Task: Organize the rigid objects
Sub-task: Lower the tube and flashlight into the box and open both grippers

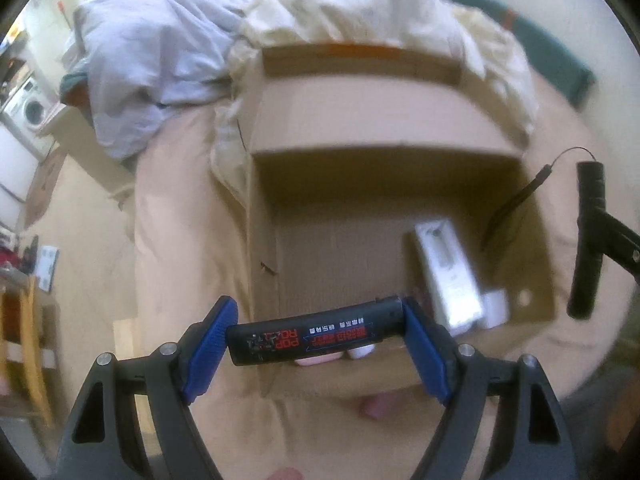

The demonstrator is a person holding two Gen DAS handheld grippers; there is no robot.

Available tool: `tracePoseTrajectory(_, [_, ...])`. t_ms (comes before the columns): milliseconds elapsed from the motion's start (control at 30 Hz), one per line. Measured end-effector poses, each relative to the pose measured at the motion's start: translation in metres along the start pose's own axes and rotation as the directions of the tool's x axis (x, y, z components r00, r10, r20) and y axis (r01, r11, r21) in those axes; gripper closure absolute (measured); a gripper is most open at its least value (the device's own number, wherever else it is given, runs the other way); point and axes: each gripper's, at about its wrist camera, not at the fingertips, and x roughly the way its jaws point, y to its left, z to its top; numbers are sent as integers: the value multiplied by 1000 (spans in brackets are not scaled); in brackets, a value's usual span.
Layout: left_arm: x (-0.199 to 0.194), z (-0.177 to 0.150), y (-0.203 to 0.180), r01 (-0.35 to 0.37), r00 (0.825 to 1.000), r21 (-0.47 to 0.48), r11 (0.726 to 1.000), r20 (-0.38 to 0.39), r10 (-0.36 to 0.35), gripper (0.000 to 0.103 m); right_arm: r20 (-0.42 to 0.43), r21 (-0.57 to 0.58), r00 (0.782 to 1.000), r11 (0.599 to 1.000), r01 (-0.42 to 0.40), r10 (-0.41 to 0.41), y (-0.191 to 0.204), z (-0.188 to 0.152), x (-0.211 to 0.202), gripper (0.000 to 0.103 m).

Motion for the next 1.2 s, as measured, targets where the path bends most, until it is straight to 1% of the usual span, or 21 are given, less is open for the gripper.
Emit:
tracePoseTrajectory(100, [22,0,0,5,999,-13,1000,-41,-6,23,-44,36,999,999,16,-14,-15,-10,29,84])
tracePoseTrajectory(133, [26,-1,0,-6,999,-11,1000,-39,5,23,-54,38,998,999,22,-20,-19,-14,37,84])
tracePoseTrajectory(167, [27,-1,-1,-19,1000,3,1000,-25,20,23,-62,37,998,999,30,-28,-22,-18,44,84])
tracePoseTrajectory(200, [29,-2,-6,-43,999,38,998,-4,43,23,-78,36,996,999,39,-36,-25,-23,51,84])
tracePoseTrajectory(267, [30,-3,-10,-64,998,69,996,20,63,23,-114,37,992,998,57,-52,-29,-31,64,84])
tracePoseTrajectory(367, [28,-1,-6,-53,998,56,997,32,52,23,-141,14,988,998,68,-65,-27,-35,75,84])
tracePoseTrajectory(400, [24,0,-5,-50,998,51,997,49,48,23,-142,5,988,997,70,-69,-27,-35,77,84])
tracePoseTrajectory(500, [9,2,-12,-90,987,76,993,137,79,23,-153,6,986,997,73,-71,-30,-34,85,84])
tracePoseTrajectory(567, [4,1,-21,-77,985,105,991,165,60,23,-162,6,983,996,85,-83,-32,-32,89,84])
tracePoseTrajectory(600, [5,0,-26,-63,985,123,990,165,42,23,-166,9,982,996,91,-88,-34,-32,90,84])
tracePoseTrajectory(700, [12,-5,-37,-85,985,167,982,165,58,23,-186,34,978,994,102,-94,-38,-33,92,84])
tracePoseTrajectory(733, [16,-6,-39,-82,987,176,981,153,55,23,-194,38,976,993,111,-101,-40,-34,93,84])
tracePoseTrajectory(800, [25,-6,-38,-51,993,166,985,113,32,23,-208,38,971,991,128,-117,-42,-34,95,84])
tracePoseTrajectory(900, [36,-6,-33,-15,998,131,991,66,6,23,-228,50,966,989,137,-123,-46,-36,98,84])
tracePoseTrajectory(1200, [41,-6,-30,-1,999,106,994,47,-4,23,-264,40,954,987,158,-142,-45,-39,107,83])
